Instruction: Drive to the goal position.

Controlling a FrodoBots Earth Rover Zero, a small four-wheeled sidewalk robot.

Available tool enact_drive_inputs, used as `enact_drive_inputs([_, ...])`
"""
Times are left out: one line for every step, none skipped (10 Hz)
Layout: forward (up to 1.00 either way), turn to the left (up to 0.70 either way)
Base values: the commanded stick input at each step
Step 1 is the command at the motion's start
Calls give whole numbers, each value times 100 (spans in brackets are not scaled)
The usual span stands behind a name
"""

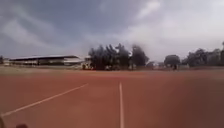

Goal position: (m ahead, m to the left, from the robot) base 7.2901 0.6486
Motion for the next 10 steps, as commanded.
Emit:
enact_drive_inputs([70, 0])
enact_drive_inputs([70, 0])
enact_drive_inputs([70, 0])
enact_drive_inputs([70, 0])
enact_drive_inputs([70, 0])
enact_drive_inputs([70, 0])
enact_drive_inputs([70, 0])
enact_drive_inputs([70, 0])
enact_drive_inputs([70, 0])
enact_drive_inputs([70, 0])
